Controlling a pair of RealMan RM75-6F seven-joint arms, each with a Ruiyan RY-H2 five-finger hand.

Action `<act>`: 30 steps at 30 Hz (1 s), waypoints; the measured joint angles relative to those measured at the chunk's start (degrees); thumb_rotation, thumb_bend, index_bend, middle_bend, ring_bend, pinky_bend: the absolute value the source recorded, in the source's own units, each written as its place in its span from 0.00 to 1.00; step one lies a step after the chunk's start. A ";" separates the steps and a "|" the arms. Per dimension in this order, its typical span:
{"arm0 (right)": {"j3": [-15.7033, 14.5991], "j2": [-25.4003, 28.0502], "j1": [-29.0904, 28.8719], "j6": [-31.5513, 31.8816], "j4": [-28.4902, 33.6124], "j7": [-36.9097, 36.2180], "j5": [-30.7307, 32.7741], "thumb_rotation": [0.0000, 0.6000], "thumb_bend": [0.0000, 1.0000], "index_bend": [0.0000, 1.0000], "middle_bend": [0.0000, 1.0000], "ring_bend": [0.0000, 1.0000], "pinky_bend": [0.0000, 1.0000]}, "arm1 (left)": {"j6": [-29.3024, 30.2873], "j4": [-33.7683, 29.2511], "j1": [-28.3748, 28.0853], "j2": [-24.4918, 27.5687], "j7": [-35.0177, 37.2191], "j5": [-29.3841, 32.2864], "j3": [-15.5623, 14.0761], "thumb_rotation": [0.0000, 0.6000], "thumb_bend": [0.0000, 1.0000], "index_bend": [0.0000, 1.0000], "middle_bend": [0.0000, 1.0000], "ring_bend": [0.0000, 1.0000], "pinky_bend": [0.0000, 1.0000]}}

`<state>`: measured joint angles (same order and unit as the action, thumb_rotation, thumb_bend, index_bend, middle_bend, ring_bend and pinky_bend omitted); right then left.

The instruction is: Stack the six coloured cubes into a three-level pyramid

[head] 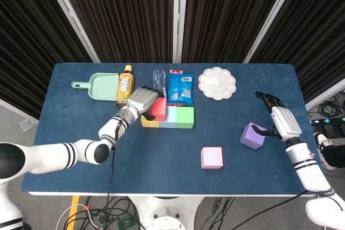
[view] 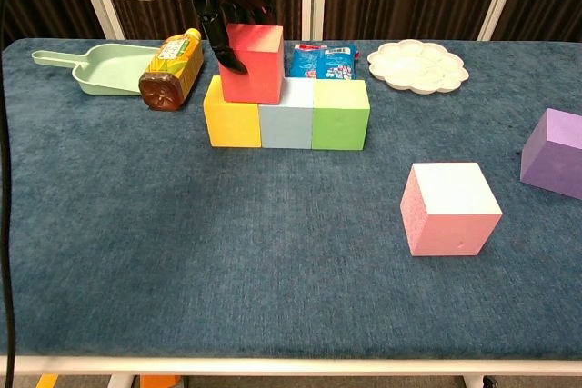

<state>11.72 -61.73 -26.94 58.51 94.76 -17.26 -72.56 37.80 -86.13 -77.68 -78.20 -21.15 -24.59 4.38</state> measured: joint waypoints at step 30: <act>0.16 -0.42 0.10 0.08 -0.99 -1.14 -0.27 1.00 0.20 0.00 0.10 0.00 0.00 | 0.27 -0.27 -1.33 -0.41 -2.48 2.76 -1.42 1.00 0.22 0.08 0.14 0.17 0.14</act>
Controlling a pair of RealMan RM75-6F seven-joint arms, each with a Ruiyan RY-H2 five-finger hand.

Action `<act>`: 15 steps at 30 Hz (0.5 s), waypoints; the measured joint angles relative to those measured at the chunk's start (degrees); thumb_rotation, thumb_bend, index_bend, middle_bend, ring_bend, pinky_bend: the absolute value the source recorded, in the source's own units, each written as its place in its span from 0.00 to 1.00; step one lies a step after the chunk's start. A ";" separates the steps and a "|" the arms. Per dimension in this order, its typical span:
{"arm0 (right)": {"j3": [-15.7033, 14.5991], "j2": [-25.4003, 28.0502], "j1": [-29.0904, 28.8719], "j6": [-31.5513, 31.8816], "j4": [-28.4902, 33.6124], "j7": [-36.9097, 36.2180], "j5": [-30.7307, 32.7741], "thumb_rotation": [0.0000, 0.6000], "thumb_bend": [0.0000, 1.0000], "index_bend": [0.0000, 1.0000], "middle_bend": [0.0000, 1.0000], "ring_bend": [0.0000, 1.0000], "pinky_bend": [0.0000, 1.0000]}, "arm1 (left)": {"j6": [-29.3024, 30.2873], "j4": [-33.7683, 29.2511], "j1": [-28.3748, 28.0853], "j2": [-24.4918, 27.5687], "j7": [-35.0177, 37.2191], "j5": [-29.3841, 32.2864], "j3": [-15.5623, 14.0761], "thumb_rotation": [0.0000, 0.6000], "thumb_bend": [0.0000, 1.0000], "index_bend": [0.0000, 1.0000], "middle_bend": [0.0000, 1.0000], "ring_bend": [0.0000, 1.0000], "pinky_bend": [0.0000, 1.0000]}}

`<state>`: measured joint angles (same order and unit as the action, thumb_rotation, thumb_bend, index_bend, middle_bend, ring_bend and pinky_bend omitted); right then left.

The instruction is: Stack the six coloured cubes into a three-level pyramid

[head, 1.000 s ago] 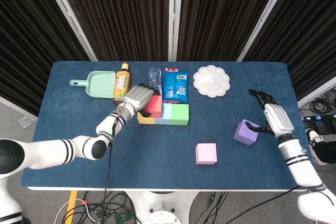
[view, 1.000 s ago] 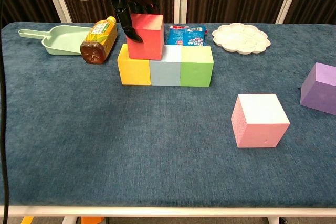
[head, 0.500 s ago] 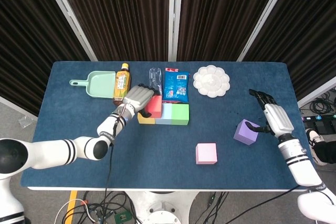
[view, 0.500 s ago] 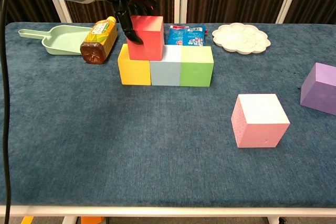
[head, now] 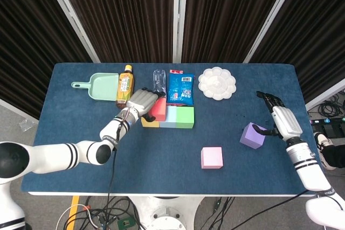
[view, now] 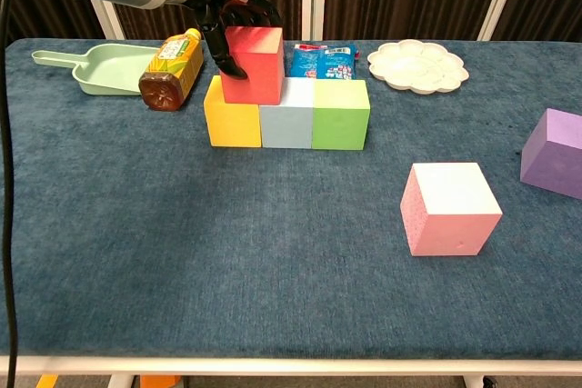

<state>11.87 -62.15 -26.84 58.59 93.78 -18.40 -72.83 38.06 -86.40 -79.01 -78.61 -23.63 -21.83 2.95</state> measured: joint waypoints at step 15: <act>0.44 1.11 0.81 1.57 1.40 0.09 0.04 1.00 0.20 0.00 0.09 0.00 0.00 | 2.53 -4.02 2.04 2.05 2.32 -3.42 1.71 1.00 0.12 0.00 0.07 0.15 0.14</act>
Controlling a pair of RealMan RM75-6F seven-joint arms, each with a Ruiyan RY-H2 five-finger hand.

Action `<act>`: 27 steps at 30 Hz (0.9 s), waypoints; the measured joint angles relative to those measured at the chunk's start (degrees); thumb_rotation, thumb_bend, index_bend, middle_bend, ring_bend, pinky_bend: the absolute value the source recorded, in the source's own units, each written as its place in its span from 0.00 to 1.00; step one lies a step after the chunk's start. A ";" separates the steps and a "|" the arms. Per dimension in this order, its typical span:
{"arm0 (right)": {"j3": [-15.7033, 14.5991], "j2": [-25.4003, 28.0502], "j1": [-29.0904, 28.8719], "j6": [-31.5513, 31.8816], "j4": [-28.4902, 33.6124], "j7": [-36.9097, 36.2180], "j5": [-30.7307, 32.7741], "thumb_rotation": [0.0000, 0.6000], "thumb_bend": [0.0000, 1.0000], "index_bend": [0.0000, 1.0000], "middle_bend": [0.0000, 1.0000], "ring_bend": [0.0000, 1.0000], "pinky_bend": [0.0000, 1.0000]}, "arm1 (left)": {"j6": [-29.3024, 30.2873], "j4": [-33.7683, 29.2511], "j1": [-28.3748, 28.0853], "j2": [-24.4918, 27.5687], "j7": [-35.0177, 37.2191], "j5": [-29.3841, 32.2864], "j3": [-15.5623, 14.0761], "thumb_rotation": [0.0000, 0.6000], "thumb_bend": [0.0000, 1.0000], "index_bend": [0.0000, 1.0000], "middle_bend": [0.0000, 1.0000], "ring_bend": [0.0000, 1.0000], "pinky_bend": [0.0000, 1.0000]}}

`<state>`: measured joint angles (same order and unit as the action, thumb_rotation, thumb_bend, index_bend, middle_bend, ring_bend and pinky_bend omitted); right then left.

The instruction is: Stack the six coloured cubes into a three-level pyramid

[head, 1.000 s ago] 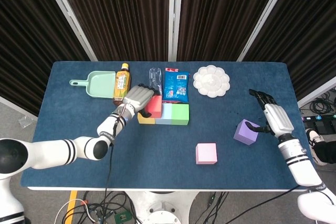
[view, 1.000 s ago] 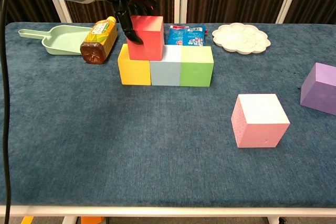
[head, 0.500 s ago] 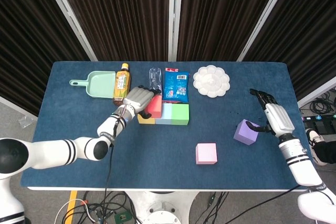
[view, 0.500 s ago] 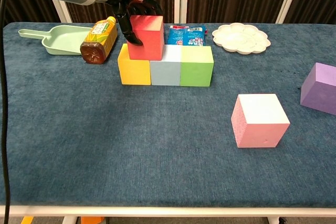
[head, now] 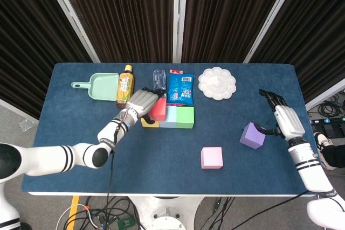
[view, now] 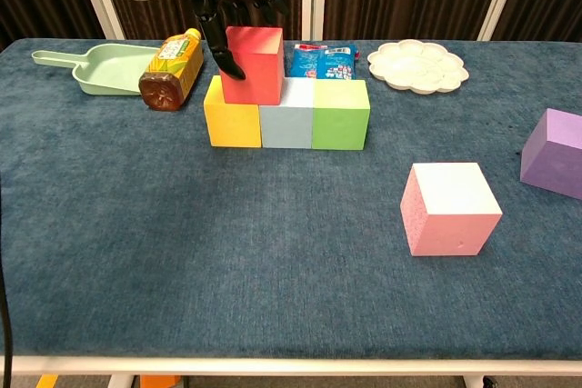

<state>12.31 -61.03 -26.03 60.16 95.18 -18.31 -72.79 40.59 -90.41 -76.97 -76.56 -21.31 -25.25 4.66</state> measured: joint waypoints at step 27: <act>-10.26 -0.11 -3.73 -7.09 0.36 2.09 -19.38 1.00 0.01 0.00 0.14 0.00 0.00 | 18.06 -11.36 28.27 13.45 15.82 -23.95 -2.23 1.00 0.12 0.00 0.07 0.15 0.14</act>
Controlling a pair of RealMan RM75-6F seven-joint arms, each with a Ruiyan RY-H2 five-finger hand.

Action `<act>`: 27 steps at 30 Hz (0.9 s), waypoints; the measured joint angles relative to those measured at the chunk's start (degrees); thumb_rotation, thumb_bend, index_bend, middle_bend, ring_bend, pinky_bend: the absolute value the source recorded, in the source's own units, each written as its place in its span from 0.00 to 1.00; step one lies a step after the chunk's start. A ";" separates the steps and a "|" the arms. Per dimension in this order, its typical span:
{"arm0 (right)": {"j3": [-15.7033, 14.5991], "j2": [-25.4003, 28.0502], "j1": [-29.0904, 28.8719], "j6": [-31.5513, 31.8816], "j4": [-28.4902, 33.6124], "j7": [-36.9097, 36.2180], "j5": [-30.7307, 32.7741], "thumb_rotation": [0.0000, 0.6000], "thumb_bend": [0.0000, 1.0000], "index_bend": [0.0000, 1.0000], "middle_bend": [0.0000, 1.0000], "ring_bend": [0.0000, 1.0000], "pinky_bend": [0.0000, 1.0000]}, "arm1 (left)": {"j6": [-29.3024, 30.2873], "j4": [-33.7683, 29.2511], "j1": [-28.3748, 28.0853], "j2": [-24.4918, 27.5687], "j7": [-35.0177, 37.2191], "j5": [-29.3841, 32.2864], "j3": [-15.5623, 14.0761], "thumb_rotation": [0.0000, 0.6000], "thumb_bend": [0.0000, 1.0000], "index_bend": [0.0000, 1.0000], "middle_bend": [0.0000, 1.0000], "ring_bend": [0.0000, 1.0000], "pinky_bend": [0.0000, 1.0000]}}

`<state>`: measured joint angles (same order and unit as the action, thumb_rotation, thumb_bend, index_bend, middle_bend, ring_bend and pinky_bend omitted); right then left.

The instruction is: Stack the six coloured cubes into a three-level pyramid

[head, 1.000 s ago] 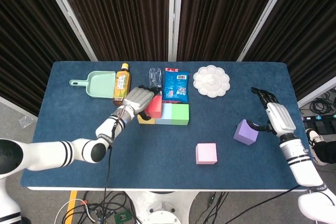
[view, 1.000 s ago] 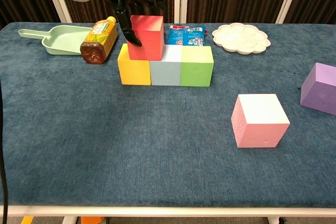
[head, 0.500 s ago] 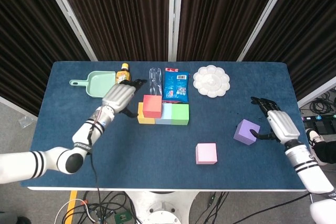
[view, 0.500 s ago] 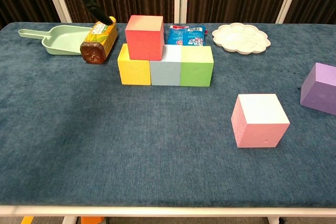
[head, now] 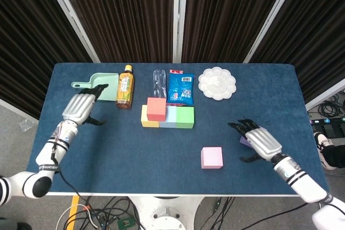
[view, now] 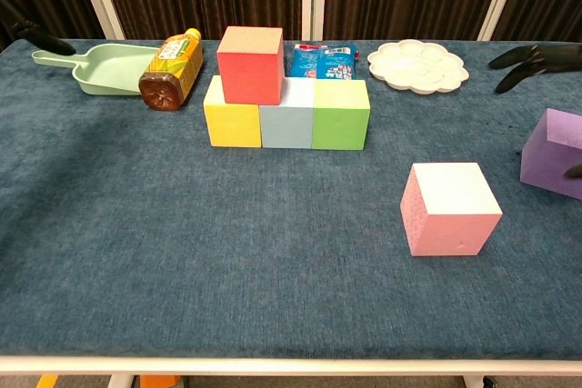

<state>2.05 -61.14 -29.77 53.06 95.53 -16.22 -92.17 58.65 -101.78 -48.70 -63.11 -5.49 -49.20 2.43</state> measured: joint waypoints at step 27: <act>-2.56 -18.32 1.69 3.95 -7.24 1.38 2.52 1.00 0.06 0.00 0.18 0.00 0.00 | -4.64 2.49 7.30 -0.04 6.11 -7.09 3.13 1.00 0.11 0.00 0.07 0.15 0.14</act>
<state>-0.51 -79.46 -28.08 57.01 88.30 -14.84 -89.65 54.00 -99.29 -41.40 -63.15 0.62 -56.29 5.56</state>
